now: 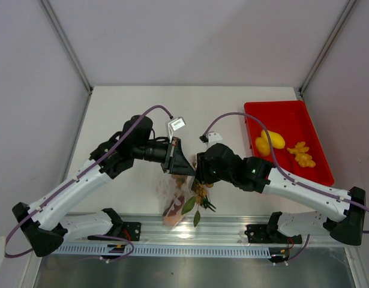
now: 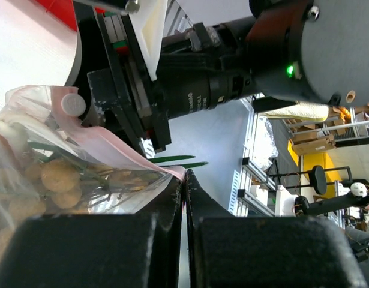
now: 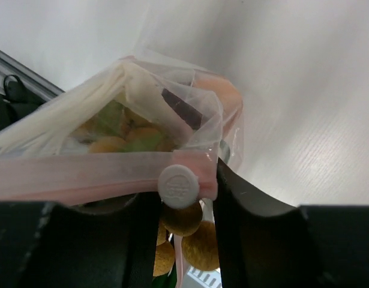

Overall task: Place the food in the zip-top bag and seal the zipper
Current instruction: Place the fake fruit in the zipper food storage bag.

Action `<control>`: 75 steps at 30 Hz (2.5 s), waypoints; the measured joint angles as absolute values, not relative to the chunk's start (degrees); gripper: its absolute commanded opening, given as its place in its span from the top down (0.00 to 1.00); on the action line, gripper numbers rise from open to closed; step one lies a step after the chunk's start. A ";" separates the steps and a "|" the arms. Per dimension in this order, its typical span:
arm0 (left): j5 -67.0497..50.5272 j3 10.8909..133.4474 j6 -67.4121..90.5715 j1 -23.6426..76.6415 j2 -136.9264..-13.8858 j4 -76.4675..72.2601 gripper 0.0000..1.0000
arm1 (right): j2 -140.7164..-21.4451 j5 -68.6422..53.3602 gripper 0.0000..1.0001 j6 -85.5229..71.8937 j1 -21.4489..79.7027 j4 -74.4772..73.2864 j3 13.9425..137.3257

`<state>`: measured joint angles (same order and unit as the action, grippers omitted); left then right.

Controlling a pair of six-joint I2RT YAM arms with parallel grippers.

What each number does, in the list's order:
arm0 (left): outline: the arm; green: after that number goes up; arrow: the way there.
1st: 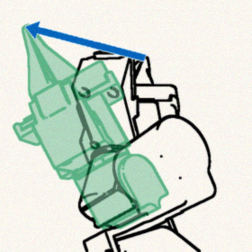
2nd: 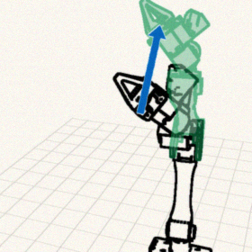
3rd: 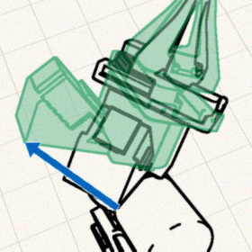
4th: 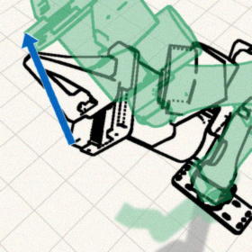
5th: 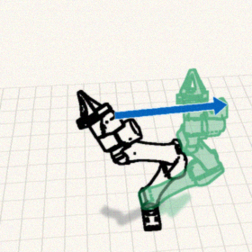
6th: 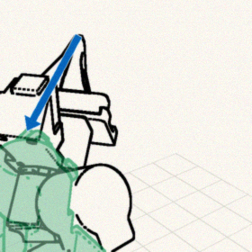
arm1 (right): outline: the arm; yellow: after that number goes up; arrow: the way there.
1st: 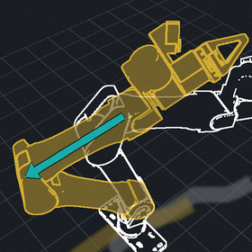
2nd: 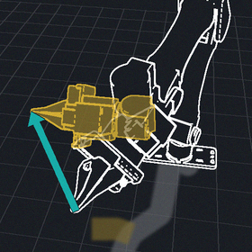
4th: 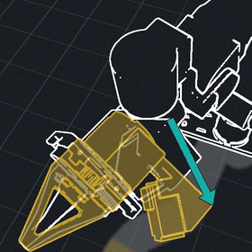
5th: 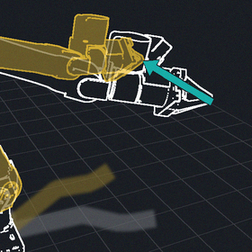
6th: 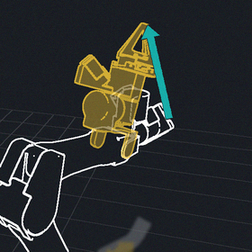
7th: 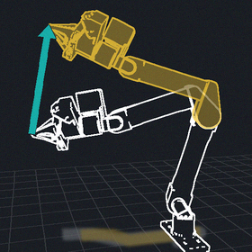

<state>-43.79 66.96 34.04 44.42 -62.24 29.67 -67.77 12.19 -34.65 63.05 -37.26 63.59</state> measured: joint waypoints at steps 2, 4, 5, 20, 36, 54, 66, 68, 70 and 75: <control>-43.57 66.85 33.91 44.42 -62.22 29.89 0.99 | -68.29 13.19 0.78 -35.18 63.57 -37.50 63.61; -42.78 66.85 33.43 44.42 -62.22 30.55 0.99 | -68.71 14.50 0.82 -35.73 63.66 -38.26 63.94; -42.15 66.85 33.06 44.42 -62.15 30.92 0.99 | -68.97 15.16 0.89 -35.97 63.68 -39.11 64.51; -36.64 66.74 28.47 44.42 -59.46 37.32 1.00 | -71.53 23.92 1.00 -35.97 67.05 -56.38 84.55; -31.33 66.94 28.47 46.46 -62.06 40.56 0.99 | -74.48 25.85 1.00 -38.02 69.49 -59.48 84.68; -31.68 72.99 28.42 47.88 -63.53 42.11 1.00 | -60.12 19.77 0.32 -37.93 64.82 -56.88 77.91; -31.81 73.65 29.47 47.88 -64.64 41.25 0.99 | -48.90 10.76 0.58 -42.50 67.44 -52.45 62.06; -31.88 73.65 29.56 47.88 -64.64 41.25 0.99 | -50.48 10.41 0.59 -43.09 68.55 -51.09 60.95; -31.88 73.65 29.58 47.88 -64.64 41.25 0.99 | -52.25 10.15 0.60 -43.53 69.58 -49.34 60.03; -31.90 73.65 29.58 47.88 -64.64 41.25 1.00 | -53.54 10.02 0.60 -44.03 71.18 -46.24 59.46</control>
